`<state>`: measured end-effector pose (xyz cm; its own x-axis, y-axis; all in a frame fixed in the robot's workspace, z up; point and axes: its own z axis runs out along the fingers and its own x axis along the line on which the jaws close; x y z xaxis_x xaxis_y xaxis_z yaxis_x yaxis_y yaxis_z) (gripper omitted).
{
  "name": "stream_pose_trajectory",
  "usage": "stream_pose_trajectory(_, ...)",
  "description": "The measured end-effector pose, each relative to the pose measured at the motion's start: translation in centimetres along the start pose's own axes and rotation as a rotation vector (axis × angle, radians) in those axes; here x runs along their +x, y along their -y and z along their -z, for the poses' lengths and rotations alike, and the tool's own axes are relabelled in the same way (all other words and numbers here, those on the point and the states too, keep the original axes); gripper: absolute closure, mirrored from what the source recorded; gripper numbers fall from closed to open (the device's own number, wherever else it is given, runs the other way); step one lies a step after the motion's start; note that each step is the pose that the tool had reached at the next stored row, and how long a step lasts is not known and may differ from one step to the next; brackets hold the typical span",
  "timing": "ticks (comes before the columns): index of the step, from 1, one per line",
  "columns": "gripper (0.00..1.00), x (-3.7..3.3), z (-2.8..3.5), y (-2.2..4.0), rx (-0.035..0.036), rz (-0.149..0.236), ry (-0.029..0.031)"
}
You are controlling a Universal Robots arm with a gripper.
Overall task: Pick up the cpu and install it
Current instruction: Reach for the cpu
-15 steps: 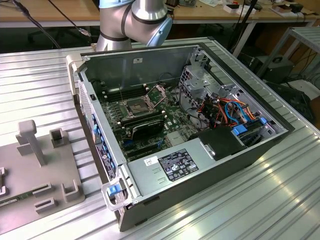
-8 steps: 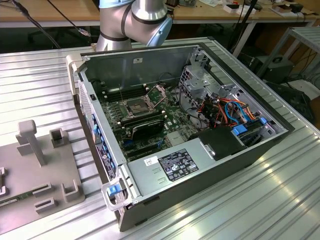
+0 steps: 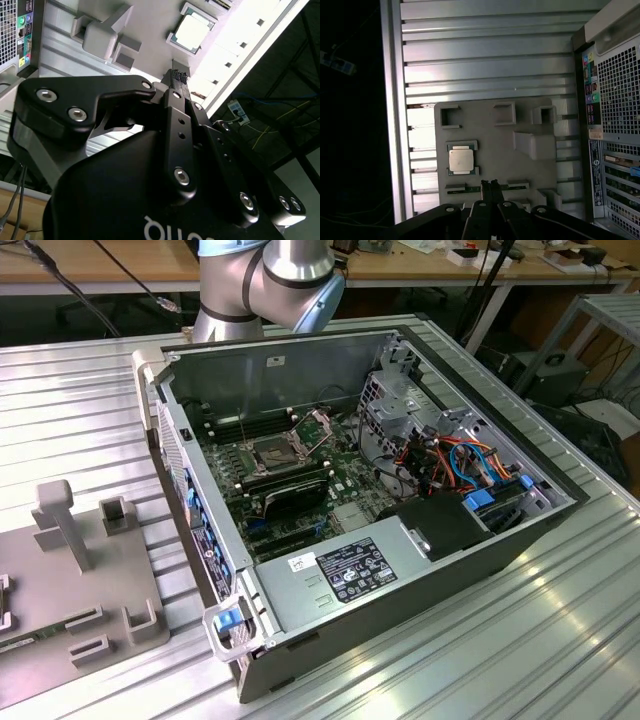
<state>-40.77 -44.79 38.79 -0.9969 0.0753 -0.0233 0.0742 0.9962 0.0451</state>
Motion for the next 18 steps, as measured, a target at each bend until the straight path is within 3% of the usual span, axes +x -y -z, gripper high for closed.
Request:
stream_pose_trajectory(8,0.89,0.22,-0.32,0.02,-0.0001,0.0,0.0001)
stream_pose_trajectory(18,0.89,1.21,-1.17,-0.22,0.0009,0.0,0.0)
